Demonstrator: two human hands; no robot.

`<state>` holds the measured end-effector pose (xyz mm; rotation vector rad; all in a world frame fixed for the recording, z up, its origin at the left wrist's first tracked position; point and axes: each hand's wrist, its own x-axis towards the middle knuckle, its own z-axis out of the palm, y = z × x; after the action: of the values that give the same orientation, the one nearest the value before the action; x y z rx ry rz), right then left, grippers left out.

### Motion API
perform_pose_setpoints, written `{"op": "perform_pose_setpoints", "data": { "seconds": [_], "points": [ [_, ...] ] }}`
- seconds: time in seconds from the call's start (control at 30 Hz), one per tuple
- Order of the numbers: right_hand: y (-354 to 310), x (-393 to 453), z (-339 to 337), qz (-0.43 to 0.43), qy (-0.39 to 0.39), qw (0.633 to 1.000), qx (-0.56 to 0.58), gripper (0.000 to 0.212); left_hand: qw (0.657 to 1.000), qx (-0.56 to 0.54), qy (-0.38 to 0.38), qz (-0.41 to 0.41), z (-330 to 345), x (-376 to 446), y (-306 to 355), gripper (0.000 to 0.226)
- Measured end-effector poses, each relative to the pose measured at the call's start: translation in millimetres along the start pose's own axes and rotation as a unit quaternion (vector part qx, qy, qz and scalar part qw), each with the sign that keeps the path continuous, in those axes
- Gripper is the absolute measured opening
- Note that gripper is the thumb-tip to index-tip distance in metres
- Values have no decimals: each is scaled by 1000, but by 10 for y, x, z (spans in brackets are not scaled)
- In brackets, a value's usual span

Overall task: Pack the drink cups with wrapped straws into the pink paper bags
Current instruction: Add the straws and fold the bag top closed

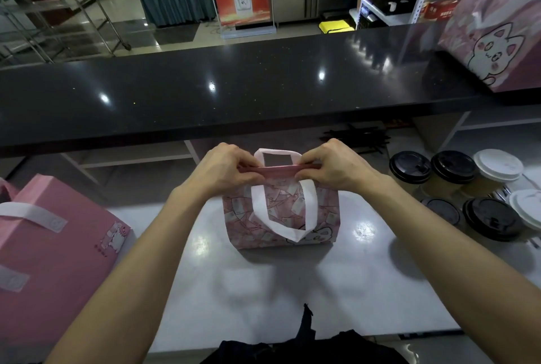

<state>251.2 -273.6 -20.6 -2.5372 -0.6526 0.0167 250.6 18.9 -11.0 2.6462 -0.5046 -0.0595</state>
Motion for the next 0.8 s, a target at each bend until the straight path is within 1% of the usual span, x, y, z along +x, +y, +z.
{"op": "perform_pose_setpoints", "data": {
  "seconds": [0.07,0.17,0.23,0.3,0.37,0.43,0.5,0.57,0.73,0.8],
  "points": [
    [84,-58,-24,13,-4,1000,15,18,1000,-16,-12,-14,-60,-58,-83,22],
    [158,-114,4,13,5,1000,26,8,998,-43,-31,-17,-127,-102,-128,27],
    [185,-124,19,17,2,999,41,11,998,-55,-33,-19,-139,-113,-146,29],
    [214,-132,21,21,-6,999,47,18,998,-64,-16,-24,-136,-136,-171,28],
    [253,-163,32,24,-1,999,48,20,996,-84,-16,-24,-138,-160,-217,30],
    [285,-209,36,29,22,998,50,19,995,-88,-43,-23,-164,-193,-276,39],
    [314,-239,44,39,47,996,62,20,994,-85,-65,-34,-218,-232,-355,58],
    [337,-254,55,36,62,995,73,21,994,-79,-60,-42,-241,-257,-408,75],
    [325,-293,103,21,93,993,73,18,994,-87,-52,-46,-254,-267,-415,83],
    [311,-337,124,30,116,989,83,20,994,-79,-32,-62,-287,-277,-436,81]
  ]
}}
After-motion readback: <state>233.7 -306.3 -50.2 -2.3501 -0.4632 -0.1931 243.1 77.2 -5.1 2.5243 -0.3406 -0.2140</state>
